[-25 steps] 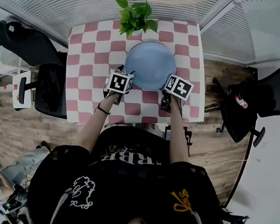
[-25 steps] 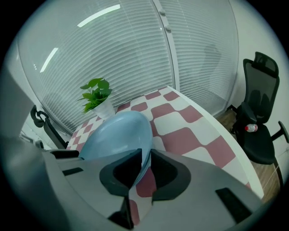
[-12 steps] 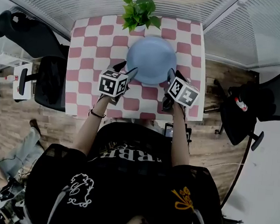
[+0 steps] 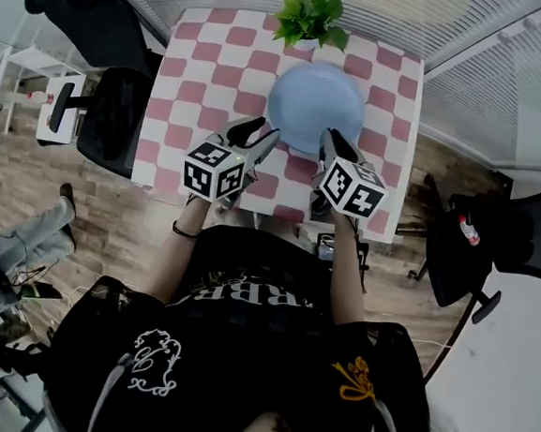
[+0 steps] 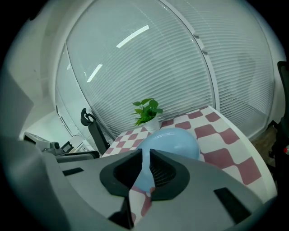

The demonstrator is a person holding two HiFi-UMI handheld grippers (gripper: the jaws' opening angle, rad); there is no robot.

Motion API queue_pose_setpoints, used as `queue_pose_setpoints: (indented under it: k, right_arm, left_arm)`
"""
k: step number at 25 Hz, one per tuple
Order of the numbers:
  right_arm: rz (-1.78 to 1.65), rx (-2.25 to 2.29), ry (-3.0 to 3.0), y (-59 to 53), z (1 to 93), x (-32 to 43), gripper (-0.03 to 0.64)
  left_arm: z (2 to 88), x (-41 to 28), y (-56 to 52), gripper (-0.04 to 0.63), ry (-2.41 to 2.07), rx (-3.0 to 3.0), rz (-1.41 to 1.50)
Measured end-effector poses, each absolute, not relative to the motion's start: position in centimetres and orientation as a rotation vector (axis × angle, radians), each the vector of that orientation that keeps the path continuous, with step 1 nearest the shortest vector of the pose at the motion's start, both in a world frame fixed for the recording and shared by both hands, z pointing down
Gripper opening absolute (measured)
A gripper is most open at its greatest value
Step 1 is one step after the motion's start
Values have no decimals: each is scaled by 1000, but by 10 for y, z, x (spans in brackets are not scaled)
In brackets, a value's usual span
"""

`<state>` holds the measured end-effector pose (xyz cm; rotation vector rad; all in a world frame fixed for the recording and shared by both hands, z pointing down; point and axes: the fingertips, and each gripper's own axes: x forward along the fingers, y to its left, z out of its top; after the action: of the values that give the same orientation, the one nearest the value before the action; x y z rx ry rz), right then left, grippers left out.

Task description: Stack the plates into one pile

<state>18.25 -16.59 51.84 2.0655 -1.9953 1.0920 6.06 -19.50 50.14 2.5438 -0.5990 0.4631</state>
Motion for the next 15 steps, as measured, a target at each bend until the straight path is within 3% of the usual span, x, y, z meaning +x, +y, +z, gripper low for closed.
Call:
queue_pose_setpoints:
  k: [15]
  right_arm:
    - [1002, 2010, -2138, -148, 489, 98, 40]
  left_arm:
    - [447, 3, -166, 102, -624, 2658, 329]
